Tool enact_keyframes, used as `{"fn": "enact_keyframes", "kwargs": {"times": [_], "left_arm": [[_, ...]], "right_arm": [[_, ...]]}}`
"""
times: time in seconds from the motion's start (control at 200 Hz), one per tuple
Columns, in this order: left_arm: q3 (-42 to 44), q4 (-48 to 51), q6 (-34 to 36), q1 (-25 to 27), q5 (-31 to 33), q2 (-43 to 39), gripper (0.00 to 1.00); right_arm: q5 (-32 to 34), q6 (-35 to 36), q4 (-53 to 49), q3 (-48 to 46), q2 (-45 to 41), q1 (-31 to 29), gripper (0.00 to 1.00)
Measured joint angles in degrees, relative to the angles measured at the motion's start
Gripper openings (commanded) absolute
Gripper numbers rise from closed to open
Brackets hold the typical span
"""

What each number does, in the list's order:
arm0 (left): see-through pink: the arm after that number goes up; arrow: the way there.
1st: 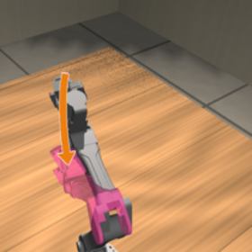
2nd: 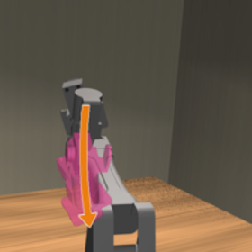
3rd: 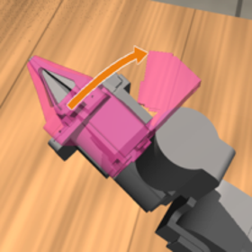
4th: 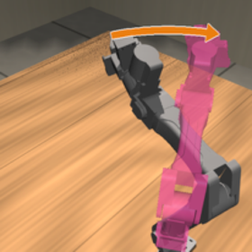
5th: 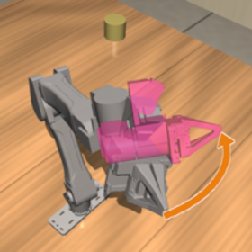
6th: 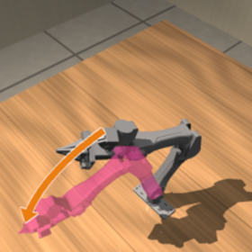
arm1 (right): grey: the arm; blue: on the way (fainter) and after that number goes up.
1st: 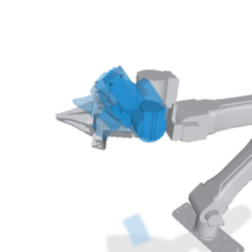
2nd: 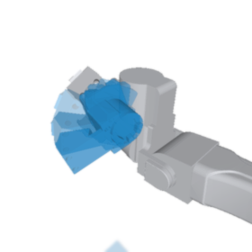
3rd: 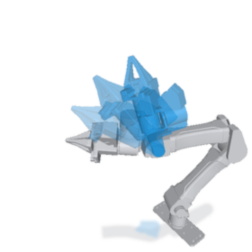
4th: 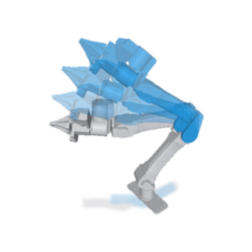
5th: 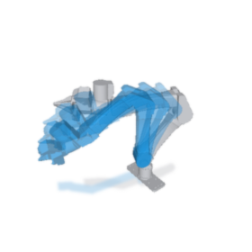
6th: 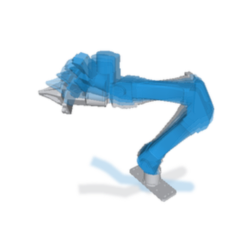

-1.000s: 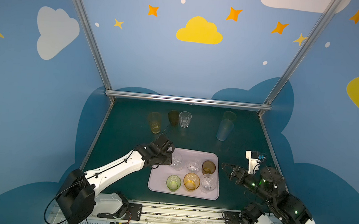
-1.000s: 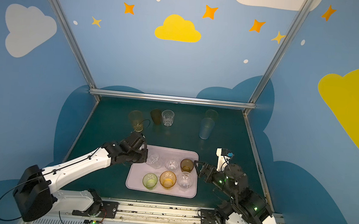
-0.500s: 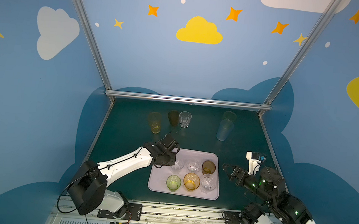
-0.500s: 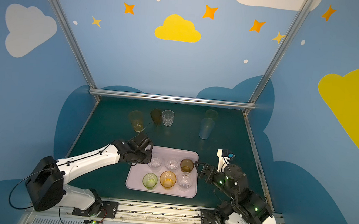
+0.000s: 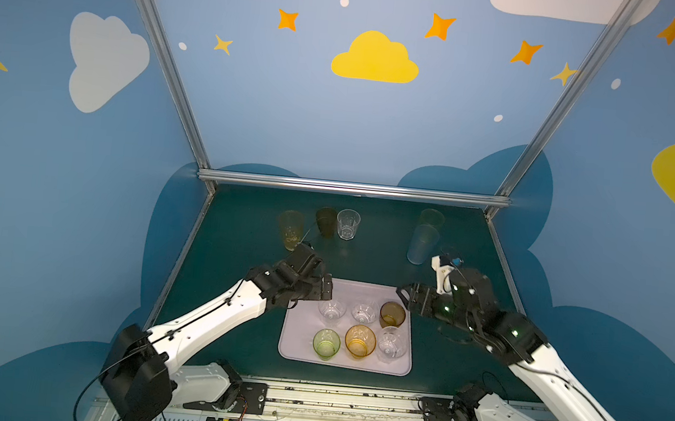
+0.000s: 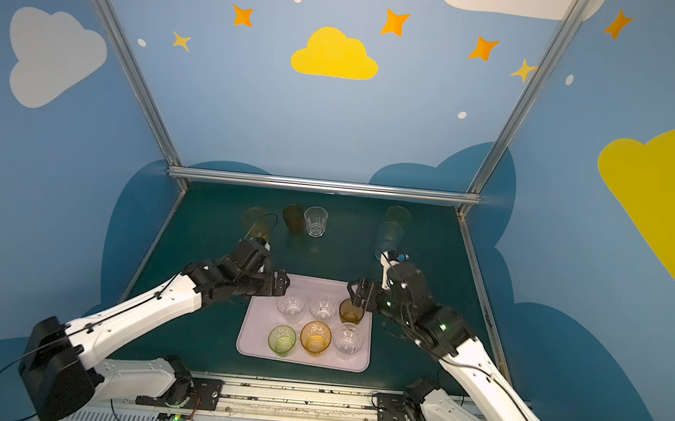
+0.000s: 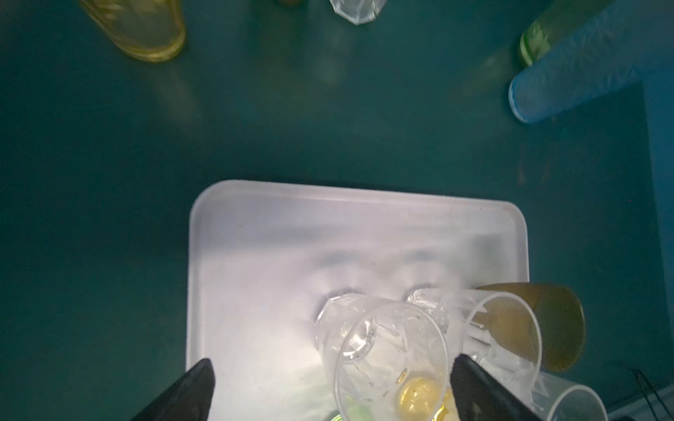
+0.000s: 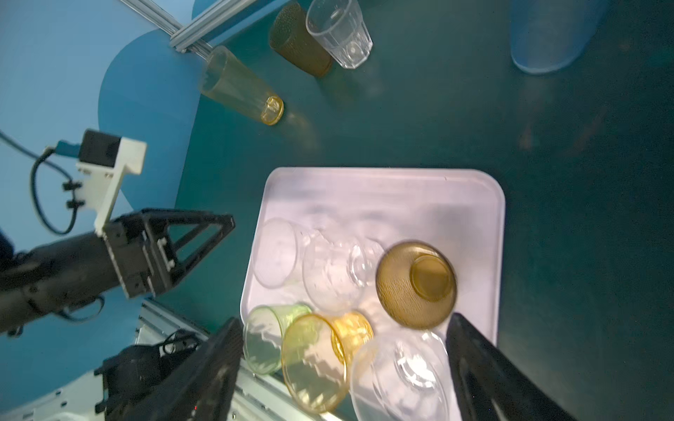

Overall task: Place the glasses into the tray
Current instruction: 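Close the right gripper on the far clear faceted glass rim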

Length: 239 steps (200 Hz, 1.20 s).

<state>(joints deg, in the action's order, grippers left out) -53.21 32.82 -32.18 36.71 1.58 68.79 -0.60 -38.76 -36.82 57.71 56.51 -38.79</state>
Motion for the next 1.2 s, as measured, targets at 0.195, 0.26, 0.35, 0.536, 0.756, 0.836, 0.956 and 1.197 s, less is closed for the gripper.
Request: {"fn": "enact_keyframes", "kwargs": {"times": [0.195,0.26,0.35,0.536,0.756,0.836,0.956,1.197], "left_arm": [[5.4,-0.5,-0.1,-2.2,-1.2,-7.8,1.0],[7.0,-0.7,-0.3,-2.2,-1.8,-10.9,1.0],[8.8,-0.9,-1.0,-2.3,-2.9,-15.7,1.0],[9.3,-0.1,-1.1,-2.3,-4.9,-22.6,1.0],[9.4,2.4,-1.0,-2.3,-6.0,-24.7,1.0],[9.4,3.2,-0.8,-2.3,-6.2,-25.0,1.0],[9.4,4.0,-0.4,-2.3,-6.3,-25.2,1.0],[9.4,4.3,0.3,-2.3,-6.5,-25.2,1.0]], "right_arm": [[-1.8,2.8,7.7,15.6,26.8,2.8,0.8],[-3.0,2.8,10.0,20.3,34.8,3.7,0.8],[-4.1,2.6,11.7,27.0,44.5,4.7,0.73],[-4.9,2.0,13.4,36.9,57.9,5.6,0.53],[-3.3,1.3,15.0,41.8,63.0,5.9,0.47],[-3.1,1.3,15.8,43.6,64.3,6.1,0.45],[-2.3,1.1,16.9,45.4,66.2,6.3,0.44],[-0.6,1.1,16.6,48.3,70.5,7.2,0.44]]}}
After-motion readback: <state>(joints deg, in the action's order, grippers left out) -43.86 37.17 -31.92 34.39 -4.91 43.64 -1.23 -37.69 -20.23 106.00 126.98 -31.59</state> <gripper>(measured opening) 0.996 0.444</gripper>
